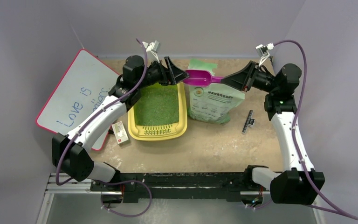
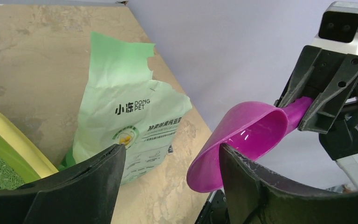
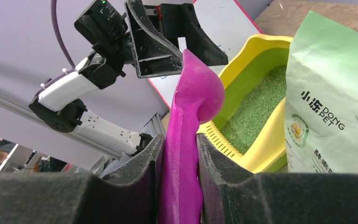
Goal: Fill the litter box with clean litter
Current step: Pick up the spatula from the center of the board.
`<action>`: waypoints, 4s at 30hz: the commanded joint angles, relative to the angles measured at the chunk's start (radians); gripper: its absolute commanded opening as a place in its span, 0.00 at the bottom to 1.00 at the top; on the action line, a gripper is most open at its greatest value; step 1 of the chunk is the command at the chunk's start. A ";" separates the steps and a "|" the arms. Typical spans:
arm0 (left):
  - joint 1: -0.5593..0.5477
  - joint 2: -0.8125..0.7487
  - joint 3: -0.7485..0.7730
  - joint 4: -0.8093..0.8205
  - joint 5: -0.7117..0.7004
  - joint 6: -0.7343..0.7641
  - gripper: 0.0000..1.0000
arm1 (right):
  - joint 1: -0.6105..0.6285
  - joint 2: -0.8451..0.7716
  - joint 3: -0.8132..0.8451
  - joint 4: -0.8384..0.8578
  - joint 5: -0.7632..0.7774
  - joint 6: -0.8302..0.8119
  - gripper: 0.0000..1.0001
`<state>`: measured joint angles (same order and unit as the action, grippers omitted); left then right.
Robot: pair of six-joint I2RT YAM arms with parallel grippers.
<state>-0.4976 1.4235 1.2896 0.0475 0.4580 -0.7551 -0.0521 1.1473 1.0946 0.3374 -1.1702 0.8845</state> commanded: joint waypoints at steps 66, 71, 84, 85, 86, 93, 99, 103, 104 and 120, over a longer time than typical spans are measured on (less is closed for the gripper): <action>0.067 0.049 0.099 0.061 0.237 0.025 0.00 | -0.014 -0.029 0.012 0.060 -0.137 -0.019 0.61; 0.067 0.055 0.112 0.038 0.270 0.039 0.00 | -0.014 -0.025 0.013 0.060 -0.119 -0.024 0.66; 0.067 0.067 0.106 0.052 0.272 0.031 0.00 | -0.014 -0.007 0.006 0.122 -0.120 0.007 0.50; 0.067 0.069 0.108 0.054 0.274 0.031 0.00 | -0.014 -0.006 0.004 0.124 -0.122 0.007 0.50; 0.067 0.071 0.110 0.053 0.276 0.031 0.00 | -0.014 -0.007 0.001 0.123 -0.124 0.007 0.50; 0.061 0.083 0.112 0.044 0.302 0.029 0.00 | -0.014 -0.008 -0.016 0.130 -0.088 0.007 0.53; 0.056 0.085 0.112 0.045 0.270 0.022 0.00 | -0.012 0.003 -0.018 0.159 -0.103 0.025 0.45; 0.056 0.084 0.107 0.049 0.238 0.017 0.00 | -0.011 0.003 -0.021 0.157 -0.108 0.027 0.47; 0.055 0.084 0.101 0.071 0.237 0.000 0.00 | -0.010 0.004 -0.022 0.158 -0.110 0.026 0.50; 0.028 0.112 0.138 0.047 0.245 0.020 0.00 | -0.004 0.012 -0.014 0.168 -0.088 0.033 0.09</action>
<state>-0.4576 1.5242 1.3838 0.1020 0.7628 -0.7658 -0.0673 1.1717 1.0634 0.4324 -1.2522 0.9016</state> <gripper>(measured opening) 0.063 0.331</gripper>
